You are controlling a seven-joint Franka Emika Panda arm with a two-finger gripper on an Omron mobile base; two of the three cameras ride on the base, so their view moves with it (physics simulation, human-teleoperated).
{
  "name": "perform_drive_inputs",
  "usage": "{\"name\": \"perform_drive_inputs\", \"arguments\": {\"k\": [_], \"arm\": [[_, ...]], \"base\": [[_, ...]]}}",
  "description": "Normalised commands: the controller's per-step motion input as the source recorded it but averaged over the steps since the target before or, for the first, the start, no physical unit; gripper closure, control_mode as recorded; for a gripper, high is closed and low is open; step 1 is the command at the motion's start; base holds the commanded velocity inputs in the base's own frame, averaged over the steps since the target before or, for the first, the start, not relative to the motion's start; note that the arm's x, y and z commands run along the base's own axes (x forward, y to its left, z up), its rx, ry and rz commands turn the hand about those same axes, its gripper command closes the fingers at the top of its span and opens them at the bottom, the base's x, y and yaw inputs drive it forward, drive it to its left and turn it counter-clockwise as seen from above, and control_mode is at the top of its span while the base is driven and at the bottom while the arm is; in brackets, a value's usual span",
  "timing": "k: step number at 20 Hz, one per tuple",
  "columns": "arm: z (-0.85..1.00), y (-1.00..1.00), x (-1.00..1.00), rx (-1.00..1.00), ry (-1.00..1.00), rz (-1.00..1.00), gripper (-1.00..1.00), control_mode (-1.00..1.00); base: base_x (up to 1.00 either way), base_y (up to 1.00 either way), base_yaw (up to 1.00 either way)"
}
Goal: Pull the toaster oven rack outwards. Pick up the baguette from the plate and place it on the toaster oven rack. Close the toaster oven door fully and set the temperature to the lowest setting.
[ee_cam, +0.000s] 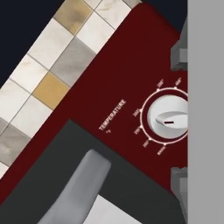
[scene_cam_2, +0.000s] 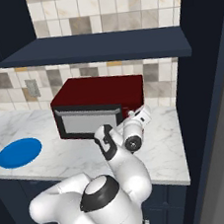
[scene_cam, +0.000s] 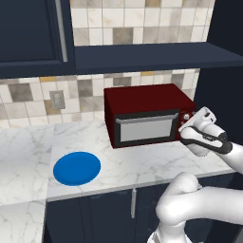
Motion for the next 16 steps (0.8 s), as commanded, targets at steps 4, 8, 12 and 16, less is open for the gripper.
{"name": "perform_drive_inputs", "arguments": {"k": [4, 8, 12, 16], "arm": [[-0.03, 0.00, 0.13, 0.00, 0.00, 0.00, -1.00, -1.00], [-0.06, 0.00, 0.18, 0.00, 0.00, 0.00, 1.00, -1.00], [-0.06, 0.00, 0.24, 0.00, 0.00, 0.00, 1.00, -1.00], [-0.05, 0.00, 0.25, 0.00, 0.00, 0.00, 1.00, -1.00]], "base": [[0.00, 0.00, 0.00], [0.00, 0.00, 0.00], [0.00, 0.00, 0.00], [0.00, 0.00, 0.00]]}}
